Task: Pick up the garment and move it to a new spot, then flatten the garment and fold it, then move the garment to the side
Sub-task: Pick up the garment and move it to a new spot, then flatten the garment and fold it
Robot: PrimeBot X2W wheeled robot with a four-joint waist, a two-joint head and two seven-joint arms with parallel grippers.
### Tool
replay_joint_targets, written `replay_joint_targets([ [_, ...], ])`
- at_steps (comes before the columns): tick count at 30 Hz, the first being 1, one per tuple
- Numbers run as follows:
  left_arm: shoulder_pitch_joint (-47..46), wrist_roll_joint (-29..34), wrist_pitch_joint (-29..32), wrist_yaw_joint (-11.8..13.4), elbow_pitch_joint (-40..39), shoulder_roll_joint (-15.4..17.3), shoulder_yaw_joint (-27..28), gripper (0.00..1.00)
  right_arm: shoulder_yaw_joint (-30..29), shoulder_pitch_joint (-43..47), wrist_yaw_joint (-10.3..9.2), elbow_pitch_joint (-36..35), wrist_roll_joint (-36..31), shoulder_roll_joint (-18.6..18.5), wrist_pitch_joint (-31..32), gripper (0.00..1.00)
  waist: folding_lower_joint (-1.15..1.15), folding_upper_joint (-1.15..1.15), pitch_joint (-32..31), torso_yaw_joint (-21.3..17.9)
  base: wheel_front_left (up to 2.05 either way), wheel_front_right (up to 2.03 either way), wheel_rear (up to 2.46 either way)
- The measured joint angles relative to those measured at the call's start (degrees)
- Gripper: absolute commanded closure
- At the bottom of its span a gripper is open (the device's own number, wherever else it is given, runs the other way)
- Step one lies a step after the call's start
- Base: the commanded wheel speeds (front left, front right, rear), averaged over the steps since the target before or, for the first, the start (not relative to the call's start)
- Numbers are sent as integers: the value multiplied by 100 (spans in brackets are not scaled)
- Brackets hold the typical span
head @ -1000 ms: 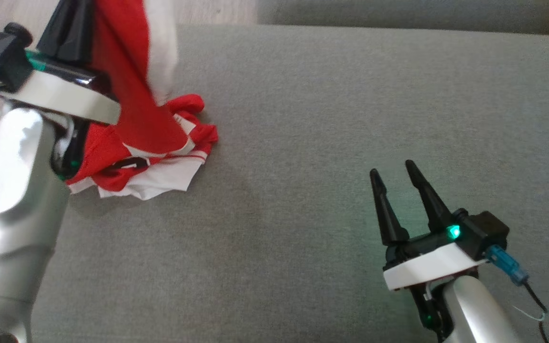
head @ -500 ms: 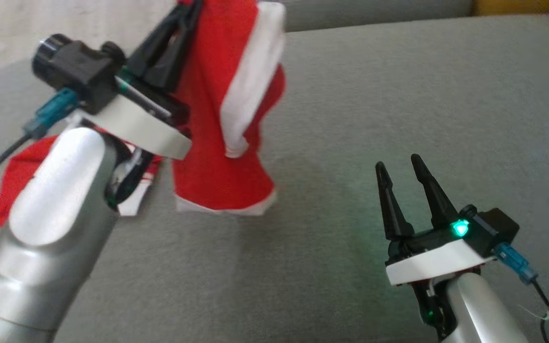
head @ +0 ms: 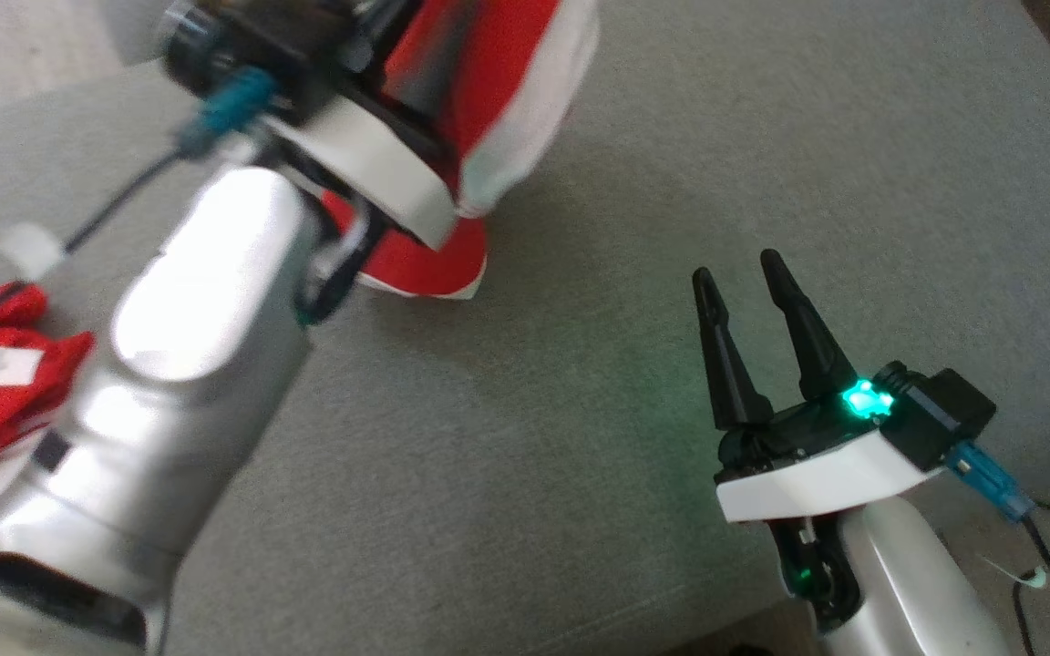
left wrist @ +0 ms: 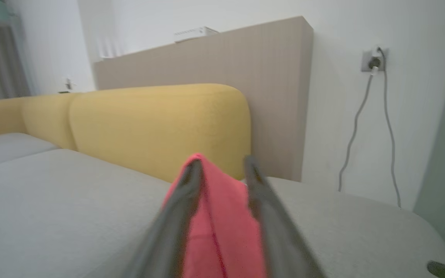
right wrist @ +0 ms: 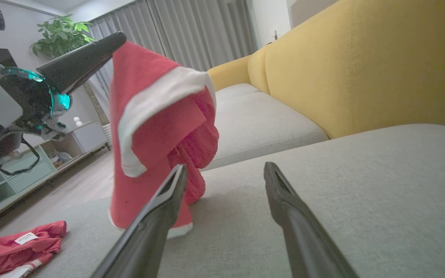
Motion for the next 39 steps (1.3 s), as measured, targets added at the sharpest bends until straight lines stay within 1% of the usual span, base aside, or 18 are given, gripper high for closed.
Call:
replay_joint_targets([
  [4, -51, 41, -156, -27, 417, -230, -381, 0, 3, 2, 0, -15, 42, 0, 0, 0, 0, 0, 182, -225, 0, 0, 0],
  [7, -60, 41, -413, -45, 589, -244, -450, 0, -58, 3, 0, -27, 42, -1, 0, 0, 0, 0, 235, -206, 0, 0, 0],
  [10, -59, 37, -622, -45, 727, -181, -431, 0, -101, 4, 0, -19, 22, -1, 0, 0, 0, 0, 198, -51, 0, 0, 0],
  [12, -43, 10, -770, -3, 749, -120, -309, 0, -137, 4, 0, -3, -26, -1, 0, 0, 0, 0, 146, 80, 0, 0, 0],
  [15, 11, 35, -957, 123, 654, 145, -219, 0, -259, 25, 0, 9, -73, -1, 0, 0, -1, 0, 41, 308, 0, 0, 0],
  [18, 328, 46, -1053, 293, 407, 374, -124, 0, -428, 60, 0, 71, -169, -1, 0, 0, -1, 0, -62, 595, 0, 0, 0],
  [21, 879, 82, -1141, 522, 87, 624, -82, 0, -483, 187, 0, 135, -271, 1, 0, 0, -1, 0, -187, 894, 0, 0, 0],
  [24, 1575, 46, -1195, 799, -248, 814, 2, 0, -581, 326, 0, 197, -320, -1, 0, 0, -1, 0, -324, 1185, 0, 0, 0],
  [25, 2139, -8, -1243, 1044, -469, 890, 89, 0, -589, 393, 0, 226, -353, 0, 0, 0, -1, 0, -427, 1364, 0, 0, 0],
  [26, 2439, -88, -1251, 1137, -571, 912, 120, 0, -586, 411, 0, 252, -387, 1, 0, 0, -2, 0, -481, 1446, 0, 0, 0],
  [28, 3020, -201, -1292, 1294, -668, 910, 118, 0, -595, 474, 0, 277, -431, 1, 0, 0, -2, 0, -579, 1598, 0, 0, 0],
  [30, 3531, -156, -1295, 1441, -681, 907, 79, 0, -611, 560, 0, 348, -431, 1, 0, 0, -2, 0, -675, 1731, 0, 0, 0],
  [34, 4198, -171, -1346, 1672, -816, 802, 110, 0, -613, 726, 0, 416, -524, 2, 0, 0, -3, 0, -844, 1922, 0, 0, 0],
  [36, 4326, -165, -1346, 1729, -929, 689, 187, 0, -637, 740, 0, 443, -578, 2, 0, 0, -2, 0, -886, 2000, 0, 0, 0],
  [39, 4381, -45, -1347, 1729, -1155, 513, 458, 0, -699, 737, 0, 448, -672, 2, 0, 0, -2, 0, -896, 2072, 0, 0, 0],
])
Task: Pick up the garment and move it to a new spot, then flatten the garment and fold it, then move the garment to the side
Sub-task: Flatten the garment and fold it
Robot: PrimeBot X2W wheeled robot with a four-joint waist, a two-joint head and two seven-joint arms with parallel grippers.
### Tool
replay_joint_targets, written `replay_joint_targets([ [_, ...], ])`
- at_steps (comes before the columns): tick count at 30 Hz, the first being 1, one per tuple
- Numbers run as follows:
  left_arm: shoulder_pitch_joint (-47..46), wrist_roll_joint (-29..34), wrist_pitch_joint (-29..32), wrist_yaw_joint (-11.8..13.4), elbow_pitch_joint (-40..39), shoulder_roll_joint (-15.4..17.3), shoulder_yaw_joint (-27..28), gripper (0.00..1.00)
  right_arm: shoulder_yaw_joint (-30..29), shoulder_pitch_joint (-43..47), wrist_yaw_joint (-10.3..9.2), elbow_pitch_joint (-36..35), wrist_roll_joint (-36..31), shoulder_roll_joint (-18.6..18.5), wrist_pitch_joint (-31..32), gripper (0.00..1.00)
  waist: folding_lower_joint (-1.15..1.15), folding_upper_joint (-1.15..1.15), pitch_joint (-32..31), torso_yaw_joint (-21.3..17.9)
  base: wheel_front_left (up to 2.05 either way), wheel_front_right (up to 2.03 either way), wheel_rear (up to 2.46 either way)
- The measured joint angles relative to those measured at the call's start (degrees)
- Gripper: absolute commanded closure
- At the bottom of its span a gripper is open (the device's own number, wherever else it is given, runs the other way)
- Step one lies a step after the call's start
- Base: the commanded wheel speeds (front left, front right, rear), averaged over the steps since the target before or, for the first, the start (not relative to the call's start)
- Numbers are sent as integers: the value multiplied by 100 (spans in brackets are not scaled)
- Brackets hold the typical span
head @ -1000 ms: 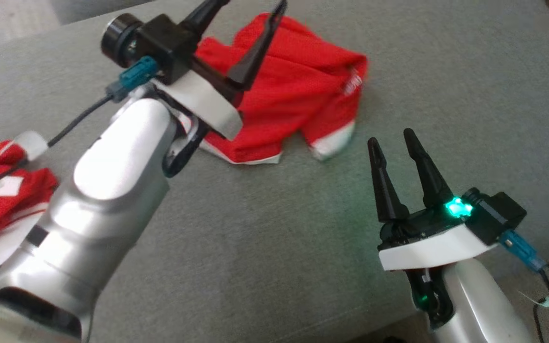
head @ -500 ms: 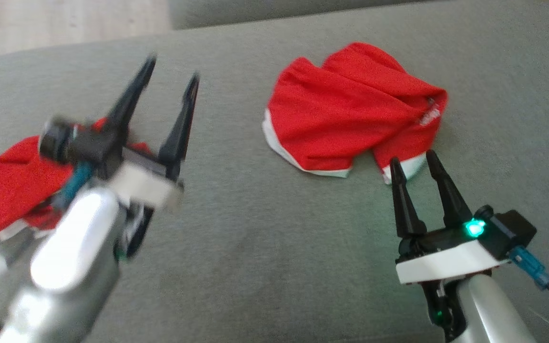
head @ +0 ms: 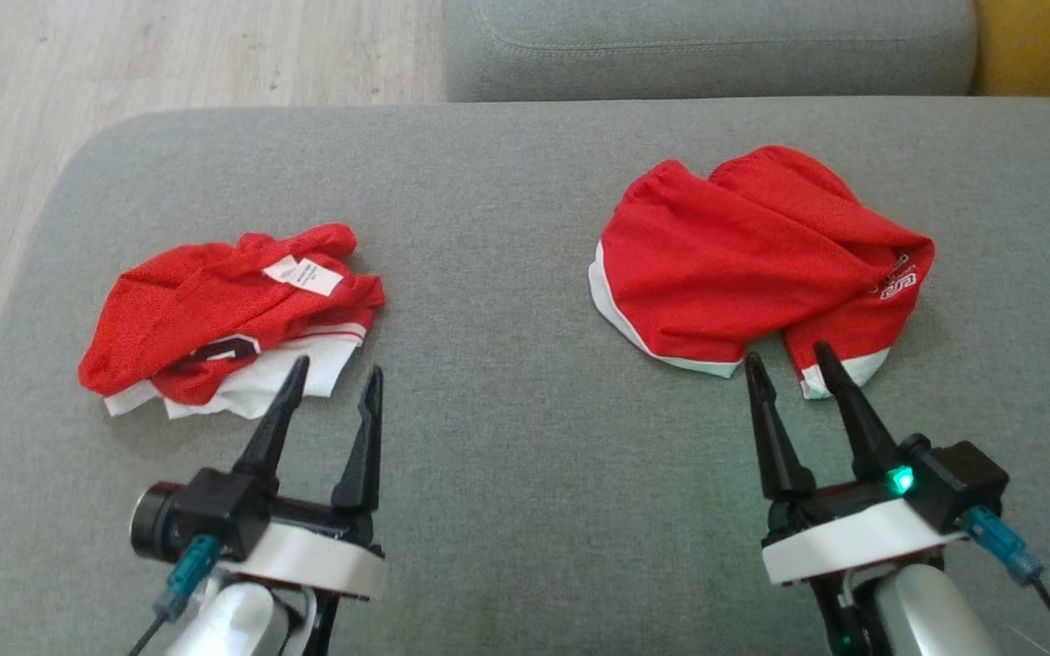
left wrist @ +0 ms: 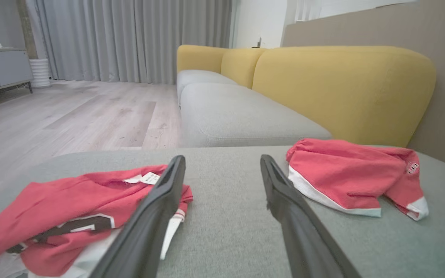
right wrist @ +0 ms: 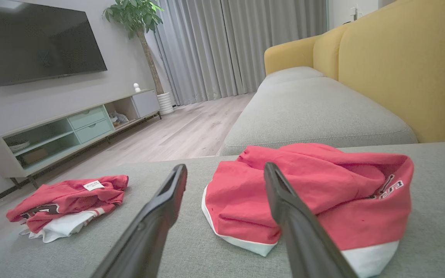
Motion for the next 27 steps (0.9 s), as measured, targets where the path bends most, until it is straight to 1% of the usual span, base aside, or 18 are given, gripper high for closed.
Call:
replay_joint_targets([
  [2, 12, 80, -1, -12, -55, -76, 112, 0, -71, -2, 0, 22, -67, 0, 0, 0, 1, 0, 30, 29, 0, 0, 0],
  [4, 18, 159, -1, -41, -88, -142, 200, 0, -138, -27, 0, 157, -267, 0, 0, 0, 1, 0, 87, 53, 0, 0, 0],
  [7, 18, 264, -9, -183, -104, -194, 243, 0, -261, -122, 0, 702, -631, 1, 27, 0, 1, 0, 213, 95, 0, 0, 0],
  [9, 14, 311, -10, -270, -88, -264, 313, 0, -299, -333, 0, 1036, -914, 0, 229, 0, 2, 0, 314, 130, 0, 0, 0],
  [10, 14, 311, -10, -270, -88, -264, 313, 0, -299, -333, 0, 1036, -914, 0, 229, 0, 2, 0, 314, 130, 0, 0, 0],
  [16, -30, 480, -16, -510, 56, -508, 391, 0, -402, -1268, 0, 1607, -1852, -5, 736, 0, 2, 0, 617, 315, 0, 0, 0],
  [18, -105, 511, -16, -599, 118, -595, 393, 0, -433, -1424, 0, 1807, -2171, -5, 911, 0, 3, 0, 701, 396, 0, 0, 0],
  [21, -226, 587, -16, -681, 179, -739, 427, 0, -521, -1463, 0, 2098, -2472, -4, 1151, 0, 2, 0, 808, 514, 0, 0, 0],
  [24, -255, 661, -16, -772, 198, -867, 550, 0, -625, -1522, 0, 2190, -2615, -4, 1200, 0, 2, 0, 898, 599, 0, 0, 0],
  [27, -255, 744, -16, -824, 236, -923, 594, 0, -646, -1767, 0, 2308, -2676, -4, 1279, 0, 2, 0, 958, 641, 0, 0, 0],
])
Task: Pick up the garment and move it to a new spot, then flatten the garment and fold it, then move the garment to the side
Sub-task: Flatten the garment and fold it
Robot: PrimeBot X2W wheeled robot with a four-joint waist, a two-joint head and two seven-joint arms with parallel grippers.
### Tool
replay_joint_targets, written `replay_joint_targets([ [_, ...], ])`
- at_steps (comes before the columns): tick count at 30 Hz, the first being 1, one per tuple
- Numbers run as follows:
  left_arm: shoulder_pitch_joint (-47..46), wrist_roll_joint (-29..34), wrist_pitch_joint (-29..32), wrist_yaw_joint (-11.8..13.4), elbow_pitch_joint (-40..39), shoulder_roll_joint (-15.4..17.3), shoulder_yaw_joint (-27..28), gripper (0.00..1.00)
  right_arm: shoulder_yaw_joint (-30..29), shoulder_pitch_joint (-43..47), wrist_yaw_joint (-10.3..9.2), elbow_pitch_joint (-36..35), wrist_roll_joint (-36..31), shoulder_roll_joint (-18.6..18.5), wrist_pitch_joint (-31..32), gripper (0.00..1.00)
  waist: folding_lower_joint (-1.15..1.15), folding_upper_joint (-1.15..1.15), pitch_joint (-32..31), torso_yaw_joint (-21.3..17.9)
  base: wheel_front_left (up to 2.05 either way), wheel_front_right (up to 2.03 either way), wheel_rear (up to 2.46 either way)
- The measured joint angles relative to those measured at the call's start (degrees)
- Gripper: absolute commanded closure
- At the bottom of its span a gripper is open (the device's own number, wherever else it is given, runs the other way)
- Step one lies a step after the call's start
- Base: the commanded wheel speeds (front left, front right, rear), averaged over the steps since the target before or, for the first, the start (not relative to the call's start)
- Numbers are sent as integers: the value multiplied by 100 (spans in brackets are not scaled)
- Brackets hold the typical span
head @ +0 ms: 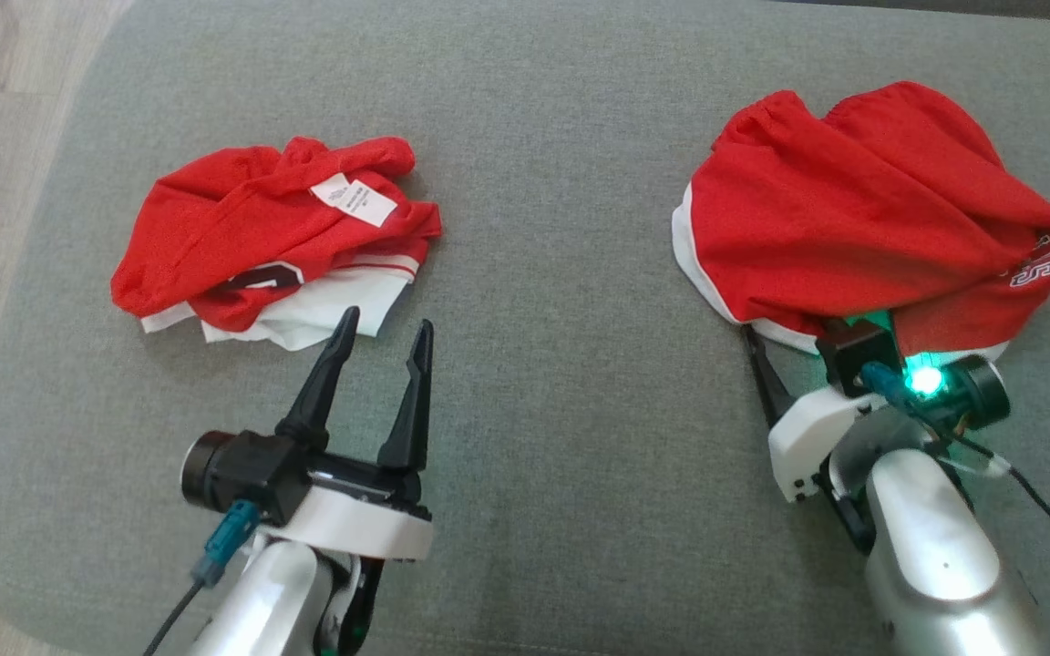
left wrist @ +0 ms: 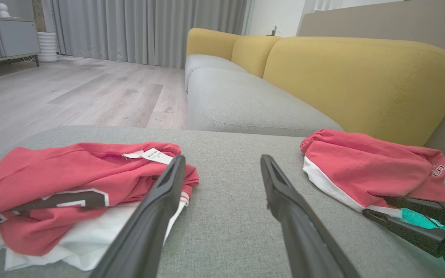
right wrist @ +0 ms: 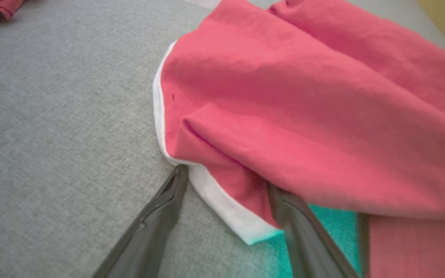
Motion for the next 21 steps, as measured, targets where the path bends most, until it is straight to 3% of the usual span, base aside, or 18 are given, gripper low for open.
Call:
replay_joint_targets([
  [1, 0, 23, 0, -2, 4, -23, 27, 0, -2, -63, 0, 36, -29, 0, 34, 0, 0, 0, 10, 0, 0, 0, 0],
  [2, 0, 51, 0, -35, 9, -55, 77, 0, -1, -97, 0, 65, -55, 0, 44, 6, 0, 0, 14, -7, 0, 0, 0],
  [3, 0, 73, 0, -52, 11, -85, 133, 0, 2, -119, 0, 99, -54, 1, 44, 91, 0, 0, 13, -18, 0, 0, 0],
  [4, -3, 97, 0, -67, 16, -98, 157, 0, 4, -138, 0, 133, -54, 3, 43, 100, 0, 0, 6, -31, 0, 0, 0],
  [13, 11, 247, 0, -200, 124, -156, 369, 0, 75, -141, 0, 176, 401, -2, -611, 100, -1, 0, -244, -161, 0, 0, 0],
  [21, 127, 294, 0, -252, 135, -301, 547, 0, 359, -147, 0, -314, 1043, -5, -1025, 100, -1, 0, -656, -206, 0, 0, 0],
])
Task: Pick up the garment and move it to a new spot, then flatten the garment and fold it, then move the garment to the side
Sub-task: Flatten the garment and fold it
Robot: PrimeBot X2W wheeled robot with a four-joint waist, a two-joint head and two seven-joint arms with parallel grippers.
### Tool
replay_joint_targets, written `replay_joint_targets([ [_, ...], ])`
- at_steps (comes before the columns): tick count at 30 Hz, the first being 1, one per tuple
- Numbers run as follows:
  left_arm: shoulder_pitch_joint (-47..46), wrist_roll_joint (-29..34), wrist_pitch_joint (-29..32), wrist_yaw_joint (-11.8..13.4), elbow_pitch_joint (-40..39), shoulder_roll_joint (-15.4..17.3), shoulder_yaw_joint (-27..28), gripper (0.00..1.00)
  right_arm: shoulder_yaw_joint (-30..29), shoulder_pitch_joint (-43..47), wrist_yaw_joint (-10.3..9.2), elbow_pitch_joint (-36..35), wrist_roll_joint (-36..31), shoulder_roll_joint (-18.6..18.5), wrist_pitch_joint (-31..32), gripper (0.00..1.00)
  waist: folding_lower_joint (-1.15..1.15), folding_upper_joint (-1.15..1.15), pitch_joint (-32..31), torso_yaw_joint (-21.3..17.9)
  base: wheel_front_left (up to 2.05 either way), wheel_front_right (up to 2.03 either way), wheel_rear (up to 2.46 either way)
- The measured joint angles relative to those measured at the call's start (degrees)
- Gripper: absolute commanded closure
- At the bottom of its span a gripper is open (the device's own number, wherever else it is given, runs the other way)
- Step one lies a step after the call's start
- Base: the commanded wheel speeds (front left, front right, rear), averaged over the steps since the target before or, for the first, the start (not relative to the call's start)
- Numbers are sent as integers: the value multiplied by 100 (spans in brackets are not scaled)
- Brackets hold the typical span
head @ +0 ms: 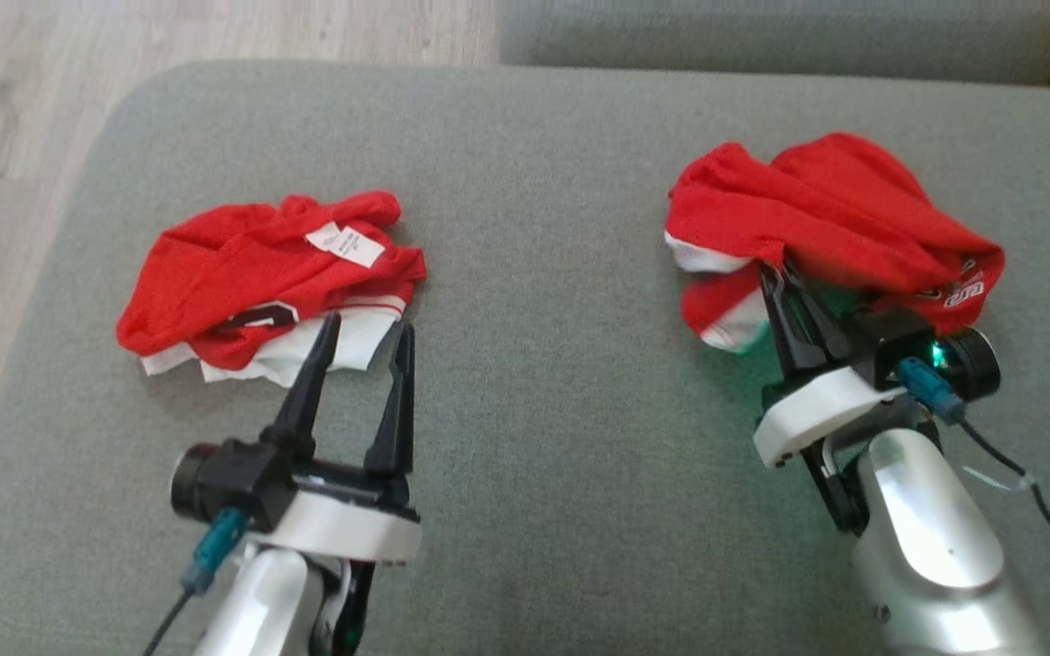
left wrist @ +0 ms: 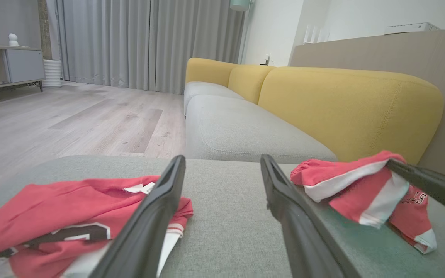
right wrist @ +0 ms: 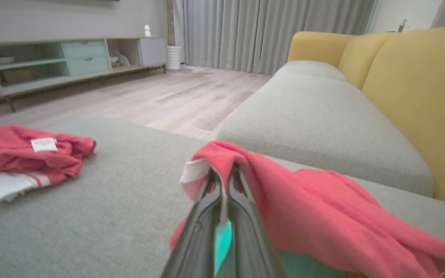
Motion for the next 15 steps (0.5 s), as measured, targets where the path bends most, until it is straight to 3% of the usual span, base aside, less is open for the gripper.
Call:
replay_joint_targets([
  [6, 299, 43, 0, -49, 14, -48, 134, 0, 420, -325, 0, -412, 444, -7, -70, 100, 0, 0, -251, 16, 0, 0, 0],
  [11, 388, 43, 0, -51, 13, -64, 255, 0, 861, -1329, 0, -784, 993, -21, -99, 100, 0, 0, -408, 7, 0, 0, 0],
  [15, 514, 48, 0, -49, 10, -59, 375, 0, 884, -2199, 0, -971, 1517, -25, -134, 100, 0, 0, -481, -94, 0, 0, 0],
])
